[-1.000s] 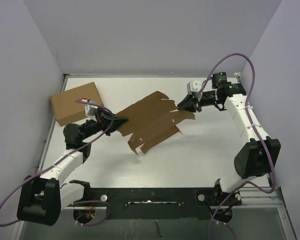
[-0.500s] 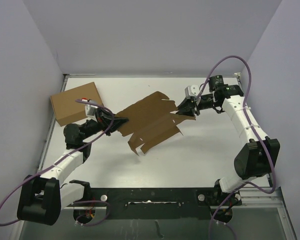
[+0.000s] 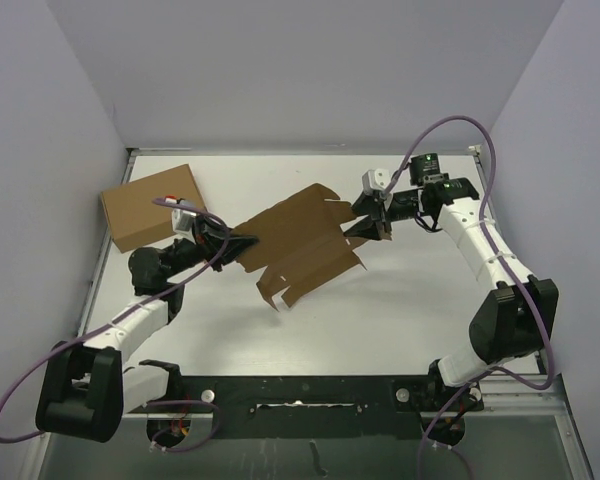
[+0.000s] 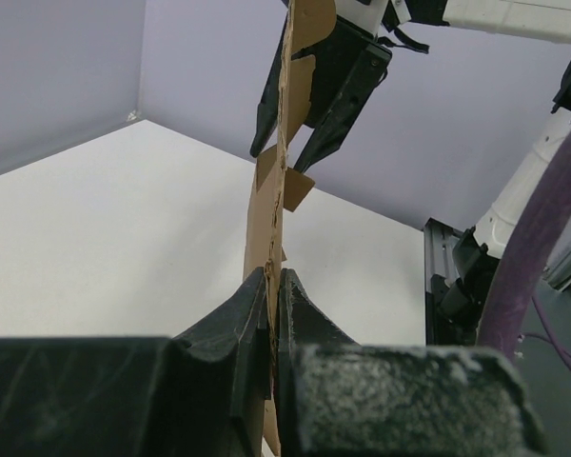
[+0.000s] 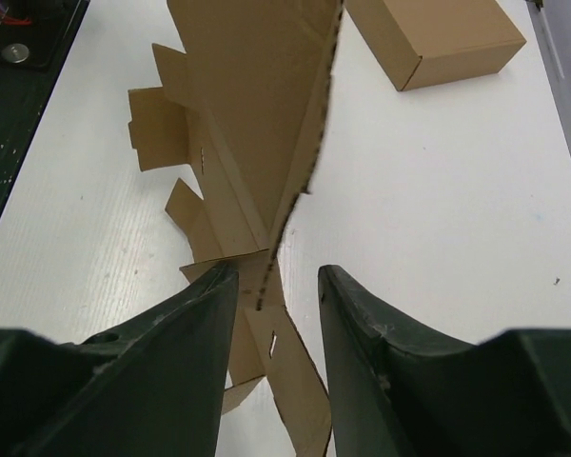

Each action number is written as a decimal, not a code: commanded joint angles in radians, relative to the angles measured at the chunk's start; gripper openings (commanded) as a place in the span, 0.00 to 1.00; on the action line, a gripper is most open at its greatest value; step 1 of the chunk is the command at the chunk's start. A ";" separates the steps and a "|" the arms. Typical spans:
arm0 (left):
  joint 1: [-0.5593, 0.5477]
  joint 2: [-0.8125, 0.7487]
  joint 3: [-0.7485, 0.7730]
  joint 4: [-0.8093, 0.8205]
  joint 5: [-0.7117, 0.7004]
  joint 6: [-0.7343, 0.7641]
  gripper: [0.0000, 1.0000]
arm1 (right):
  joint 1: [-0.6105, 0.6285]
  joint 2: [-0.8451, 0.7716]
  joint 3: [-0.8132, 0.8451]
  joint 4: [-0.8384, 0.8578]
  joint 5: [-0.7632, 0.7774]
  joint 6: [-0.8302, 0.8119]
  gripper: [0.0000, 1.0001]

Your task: Fold the paper box

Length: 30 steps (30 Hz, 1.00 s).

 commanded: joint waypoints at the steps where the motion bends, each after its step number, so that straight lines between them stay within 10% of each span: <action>1: -0.008 0.024 0.023 0.158 0.020 -0.053 0.00 | 0.007 -0.010 -0.015 0.124 -0.062 0.102 0.41; 30: -0.021 0.094 0.019 0.292 0.010 -0.117 0.00 | 0.029 0.023 -0.062 0.096 -0.211 -0.040 0.23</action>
